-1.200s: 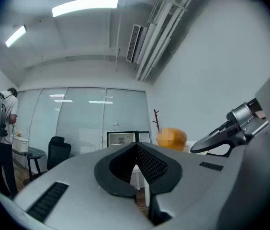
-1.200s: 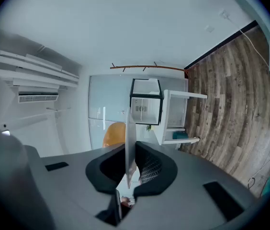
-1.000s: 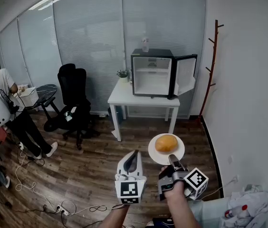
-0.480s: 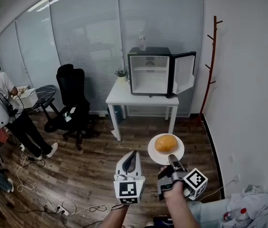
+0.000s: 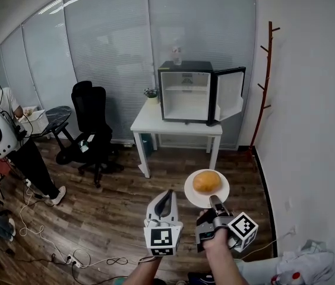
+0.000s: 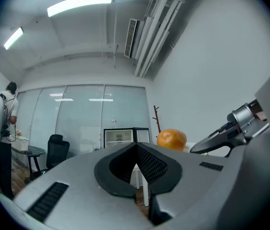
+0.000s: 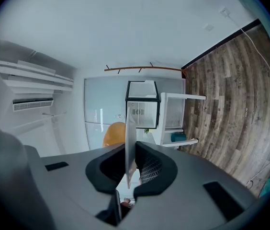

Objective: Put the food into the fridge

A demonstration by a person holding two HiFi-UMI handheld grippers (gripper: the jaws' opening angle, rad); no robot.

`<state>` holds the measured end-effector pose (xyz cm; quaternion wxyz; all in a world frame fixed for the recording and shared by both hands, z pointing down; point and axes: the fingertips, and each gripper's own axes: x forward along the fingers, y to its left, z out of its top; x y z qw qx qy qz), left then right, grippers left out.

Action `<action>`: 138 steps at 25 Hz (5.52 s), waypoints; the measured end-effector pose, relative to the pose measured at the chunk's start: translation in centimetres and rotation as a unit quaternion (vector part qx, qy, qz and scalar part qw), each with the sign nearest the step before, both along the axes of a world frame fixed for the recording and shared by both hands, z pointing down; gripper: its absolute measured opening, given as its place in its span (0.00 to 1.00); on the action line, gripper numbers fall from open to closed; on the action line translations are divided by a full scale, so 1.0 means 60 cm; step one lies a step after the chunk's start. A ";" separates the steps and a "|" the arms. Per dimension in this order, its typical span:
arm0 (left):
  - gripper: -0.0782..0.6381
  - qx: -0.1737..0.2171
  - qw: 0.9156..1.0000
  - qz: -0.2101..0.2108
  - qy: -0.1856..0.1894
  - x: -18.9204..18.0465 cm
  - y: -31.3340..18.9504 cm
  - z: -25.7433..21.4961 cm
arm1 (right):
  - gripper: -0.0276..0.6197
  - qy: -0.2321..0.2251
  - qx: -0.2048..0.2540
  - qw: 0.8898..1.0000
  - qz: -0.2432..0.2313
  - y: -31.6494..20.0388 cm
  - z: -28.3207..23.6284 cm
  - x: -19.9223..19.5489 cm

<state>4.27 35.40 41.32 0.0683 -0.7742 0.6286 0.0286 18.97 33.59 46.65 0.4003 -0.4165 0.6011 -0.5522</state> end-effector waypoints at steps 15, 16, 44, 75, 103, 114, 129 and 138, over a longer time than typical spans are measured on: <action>0.15 0.006 1.000 0.005 0.004 -0.018 -0.106 0.010 | 0.11 0.015 0.001 1.000 0.005 -0.106 0.009 -0.011; 0.15 0.006 1.000 0.005 0.005 -0.024 -0.119 0.011 | 0.11 0.015 0.003 1.000 0.005 -0.119 0.008 -0.017; 0.15 0.006 0.999 0.026 0.026 -0.237 -0.469 0.011 | 0.11 0.028 -0.006 0.999 0.022 -0.457 0.002 -0.225; 0.15 -0.008 1.000 0.018 0.008 -0.086 -0.887 -0.014 | 0.11 0.010 -0.017 1.000 0.010 -0.868 -0.012 -0.079; 0.15 -0.017 1.000 0.003 0.023 -0.125 -1.235 0.013 | 0.12 0.023 -0.038 0.999 0.004 -1.214 0.019 -0.105; 0.15 -0.017 0.999 0.017 0.026 -0.238 -1.387 0.003 | 0.11 0.038 -0.038 0.998 0.012 -1.370 0.005 -0.224; 0.15 -0.025 0.998 0.039 0.031 -0.296 -1.472 0.025 | 0.11 0.030 -0.048 0.998 0.035 -1.489 0.015 -0.292; 0.15 -0.019 0.999 -0.001 0.033 -0.316 -1.470 0.018 | 0.11 0.011 -0.060 0.998 0.010 -1.528 0.019 -0.313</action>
